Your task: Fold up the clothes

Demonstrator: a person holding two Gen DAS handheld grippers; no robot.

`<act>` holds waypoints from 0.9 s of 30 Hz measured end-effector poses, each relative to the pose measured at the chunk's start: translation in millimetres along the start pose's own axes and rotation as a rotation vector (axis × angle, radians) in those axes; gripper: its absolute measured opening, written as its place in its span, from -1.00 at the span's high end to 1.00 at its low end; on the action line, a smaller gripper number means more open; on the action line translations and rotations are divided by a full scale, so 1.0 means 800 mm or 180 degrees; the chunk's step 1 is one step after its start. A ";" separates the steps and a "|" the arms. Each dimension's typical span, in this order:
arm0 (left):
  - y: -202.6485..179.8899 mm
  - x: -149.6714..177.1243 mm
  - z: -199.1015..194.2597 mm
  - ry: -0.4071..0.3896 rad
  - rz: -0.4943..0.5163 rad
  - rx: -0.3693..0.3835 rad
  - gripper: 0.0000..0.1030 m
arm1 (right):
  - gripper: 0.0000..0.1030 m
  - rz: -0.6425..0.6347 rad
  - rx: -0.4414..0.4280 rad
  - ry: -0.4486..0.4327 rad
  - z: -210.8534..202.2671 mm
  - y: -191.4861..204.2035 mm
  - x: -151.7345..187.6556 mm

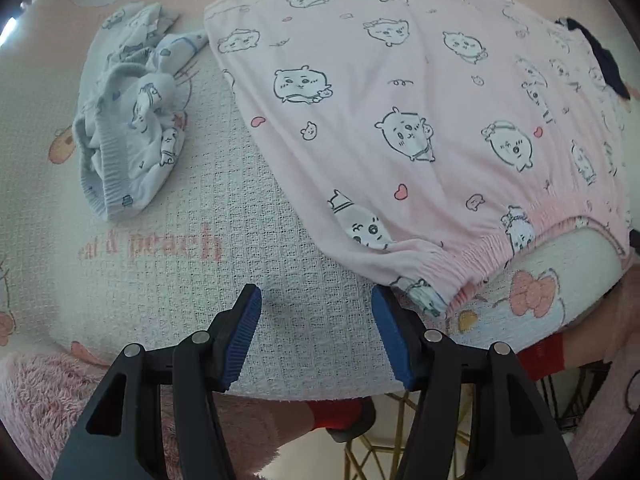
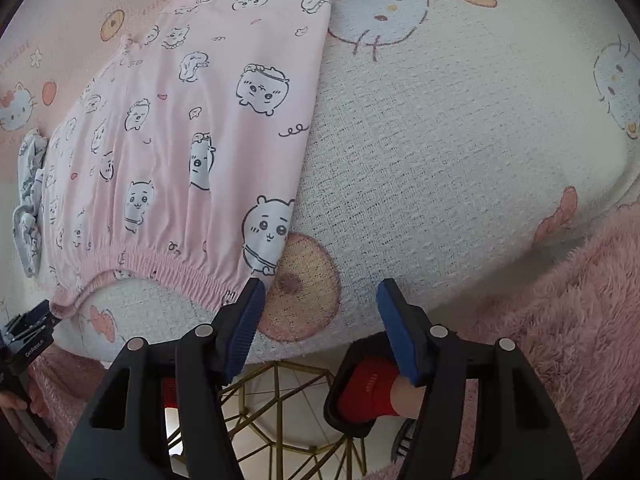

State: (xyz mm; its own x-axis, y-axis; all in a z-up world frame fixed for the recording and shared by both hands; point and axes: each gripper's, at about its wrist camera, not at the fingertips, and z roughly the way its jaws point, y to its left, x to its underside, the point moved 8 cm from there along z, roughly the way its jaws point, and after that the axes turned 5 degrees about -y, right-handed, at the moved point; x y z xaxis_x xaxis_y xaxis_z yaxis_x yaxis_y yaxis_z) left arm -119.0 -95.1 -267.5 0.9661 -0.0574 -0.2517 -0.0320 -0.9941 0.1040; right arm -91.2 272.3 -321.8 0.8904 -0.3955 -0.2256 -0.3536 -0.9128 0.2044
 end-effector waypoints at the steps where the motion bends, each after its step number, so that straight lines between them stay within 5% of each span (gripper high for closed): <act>1: 0.003 -0.001 -0.001 -0.0008 -0.0070 0.0055 -0.16 | -0.21 0.0083 -0.0086 -0.0004 0.000 -0.002 0.000; 4: 0.010 -0.004 -0.005 -0.0033 -0.0280 0.0219 -0.16 | -0.23 0.0562 -0.0640 0.0036 0.003 -0.003 -0.003; 8: 0.020 -0.009 -0.010 -0.0068 -0.0559 0.0439 -0.16 | -0.16 0.0695 -0.0905 0.0164 0.003 -0.005 -0.002; 12: 0.019 -0.018 -0.023 -0.0202 -0.0616 0.0542 -0.16 | -0.08 0.0581 -0.1013 0.0295 0.026 0.043 0.002; 14: 0.018 -0.021 -0.028 -0.0248 -0.0637 0.0583 -0.16 | 0.04 0.0475 -0.0931 0.0237 0.012 0.029 0.003; 16: 0.016 -0.021 -0.030 -0.0254 -0.0628 0.0597 -0.16 | 0.74 0.0448 -0.0891 0.0185 -0.010 0.006 0.018; 21: 0.017 -0.024 -0.035 -0.0293 -0.0684 0.0644 -0.16 | 0.80 0.0424 -0.0966 0.0073 -0.028 0.004 0.019; 27: 0.012 -0.026 -0.024 -0.0208 -0.0567 0.0633 -0.16 | 0.80 0.0028 -0.1088 -0.0095 -0.043 0.063 -0.017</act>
State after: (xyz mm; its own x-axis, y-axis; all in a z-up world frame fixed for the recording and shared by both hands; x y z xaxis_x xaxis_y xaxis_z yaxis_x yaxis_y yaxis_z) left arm -134.1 -102.0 -242.6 0.9426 0.1205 -0.3115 0.0811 -0.9873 -0.1368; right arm -111.2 234.9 -275.5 0.8770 -0.4107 -0.2492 -0.2402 -0.8242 0.5128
